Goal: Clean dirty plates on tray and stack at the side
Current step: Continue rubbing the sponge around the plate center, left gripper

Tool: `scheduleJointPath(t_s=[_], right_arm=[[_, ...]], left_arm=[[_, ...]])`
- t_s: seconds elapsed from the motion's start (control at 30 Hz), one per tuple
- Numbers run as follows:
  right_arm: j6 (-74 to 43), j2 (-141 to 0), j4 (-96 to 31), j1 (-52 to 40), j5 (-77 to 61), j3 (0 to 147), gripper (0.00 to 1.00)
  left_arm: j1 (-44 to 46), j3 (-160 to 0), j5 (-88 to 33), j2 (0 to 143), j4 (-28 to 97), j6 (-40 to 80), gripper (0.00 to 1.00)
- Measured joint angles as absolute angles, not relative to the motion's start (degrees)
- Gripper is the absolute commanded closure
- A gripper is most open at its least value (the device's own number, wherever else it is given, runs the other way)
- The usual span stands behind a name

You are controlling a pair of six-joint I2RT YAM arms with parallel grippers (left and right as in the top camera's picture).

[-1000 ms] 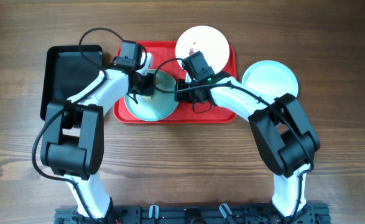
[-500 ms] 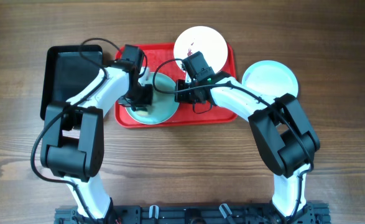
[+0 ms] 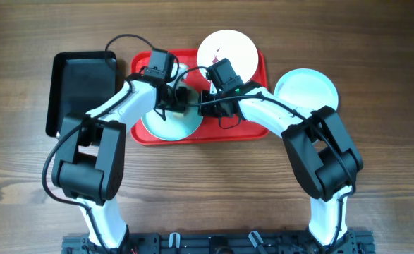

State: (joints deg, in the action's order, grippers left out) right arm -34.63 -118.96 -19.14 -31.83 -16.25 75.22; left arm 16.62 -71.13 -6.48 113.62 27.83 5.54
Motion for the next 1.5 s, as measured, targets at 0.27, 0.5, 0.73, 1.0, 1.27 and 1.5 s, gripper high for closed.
scheduleJointPath(t_s=[0.27,0.5,0.73,1.0,1.27,1.5], right_arm=[[-34.63,-118.96,-18.76,-32.25,-16.49,75.22,0.96],[-34.61,-118.96,-19.14,-32.21,-16.49,75.22,0.96],[-34.61,-118.96,-19.2,-32.05,-16.45,75.22,0.96],[-34.61,-118.96,-19.18,-32.05,-16.45,75.22,0.96],[-34.63,-118.96,-19.0,-32.08,-16.49,75.22,0.96],[-34.61,-118.96,-18.96,-32.12,-16.51,75.22,0.96]], left_arm=[[17.21,-72.23,13.02,113.19,37.65,22.48,0.96],[17.08,-72.4,9.08,112.86,41.12,18.87,0.96],[16.84,-72.2,-9.26,112.62,40.75,6.26,0.96],[17.19,-71.22,-16.21,113.06,35.53,3.44,0.96],[18.94,-71.88,7.46,112.92,35.44,17.8,0.96],[19.0,-71.9,16.64,112.92,40.27,23.99,0.96]])
